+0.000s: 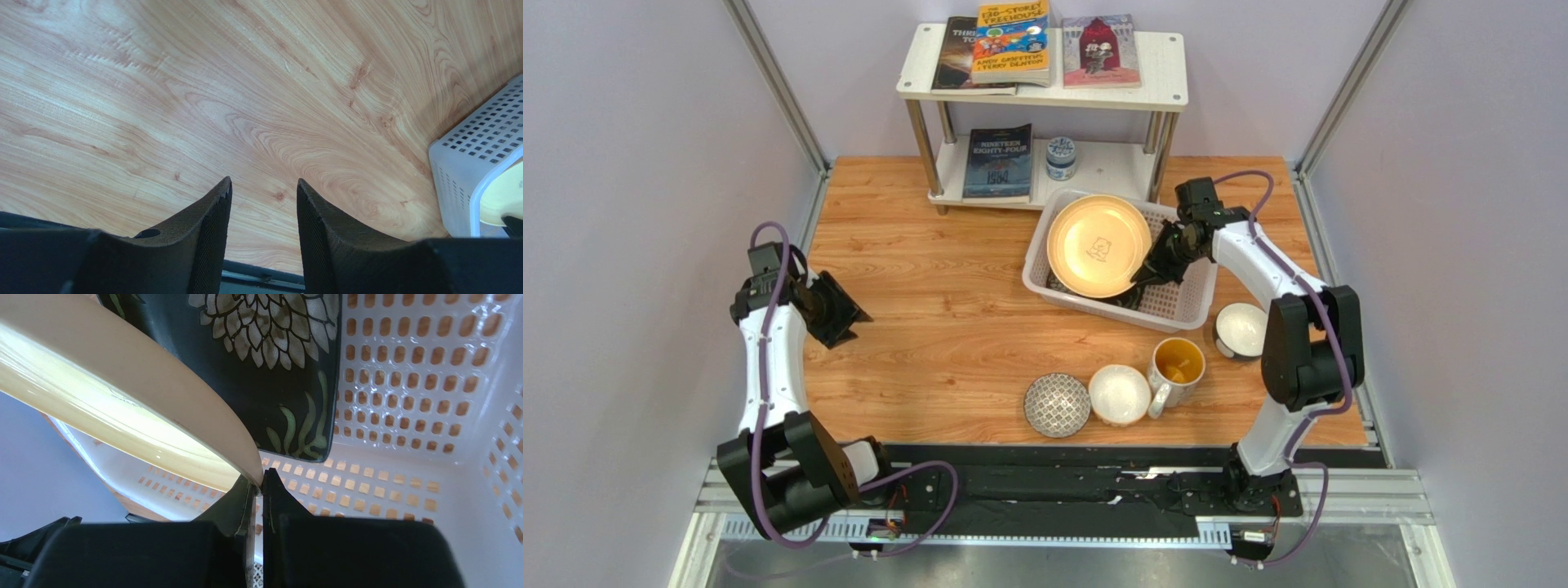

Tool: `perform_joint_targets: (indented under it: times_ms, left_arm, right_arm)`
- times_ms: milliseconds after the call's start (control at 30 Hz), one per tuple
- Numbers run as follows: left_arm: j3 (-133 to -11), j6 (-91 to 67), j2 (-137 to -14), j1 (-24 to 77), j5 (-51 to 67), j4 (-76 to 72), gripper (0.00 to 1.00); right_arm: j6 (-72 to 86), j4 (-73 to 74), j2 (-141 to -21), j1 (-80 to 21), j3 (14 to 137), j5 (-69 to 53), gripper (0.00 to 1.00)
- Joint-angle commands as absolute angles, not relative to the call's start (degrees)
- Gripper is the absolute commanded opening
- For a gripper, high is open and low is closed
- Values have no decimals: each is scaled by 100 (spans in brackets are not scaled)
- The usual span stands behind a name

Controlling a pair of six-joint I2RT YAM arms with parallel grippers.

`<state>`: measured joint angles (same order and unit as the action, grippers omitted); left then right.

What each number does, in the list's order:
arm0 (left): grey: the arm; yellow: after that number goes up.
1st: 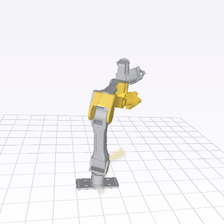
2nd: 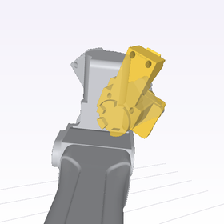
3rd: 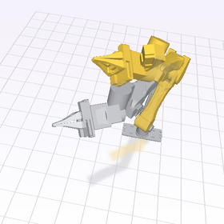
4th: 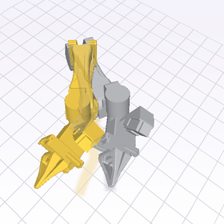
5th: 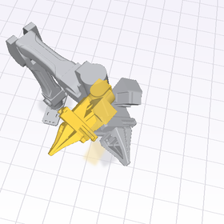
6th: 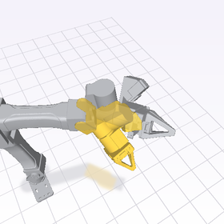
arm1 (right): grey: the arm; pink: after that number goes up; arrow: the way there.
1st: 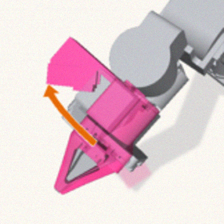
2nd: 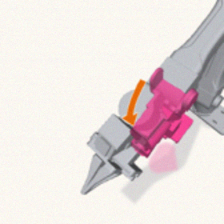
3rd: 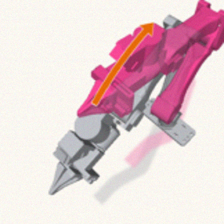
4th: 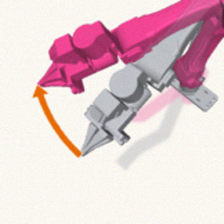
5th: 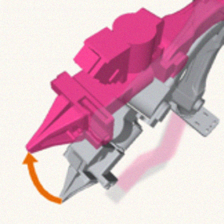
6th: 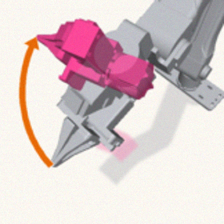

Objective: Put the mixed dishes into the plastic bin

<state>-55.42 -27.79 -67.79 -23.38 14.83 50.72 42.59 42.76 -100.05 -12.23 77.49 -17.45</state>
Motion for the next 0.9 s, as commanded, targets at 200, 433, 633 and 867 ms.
perform_joint_targets:
  times_ms: [200, 433, 633, 867]
  left_arm:
    - [-5493, -2716, -6697, -2382, 1573, 4940, 48]
    - [-5432, -2733, -6627, -2391, 1608, 4913, 48]
    - [-5467, -2725, -6653, -2391, 1626, 4913, 47]
    - [-5397, -2716, -6592, -2382, 1626, 4896, 47]
  right_arm:
    - [4298, 4219, -10538, -1222, 8174, -2013, 3]
    - [4421, 4034, -10494, -1029, 8174, -1881, 4]
    - [4272, 4237, -10758, -967, 8376, -2048, 26]
    - [4272, 4069, -10328, -949, 7981, -2013, 45]
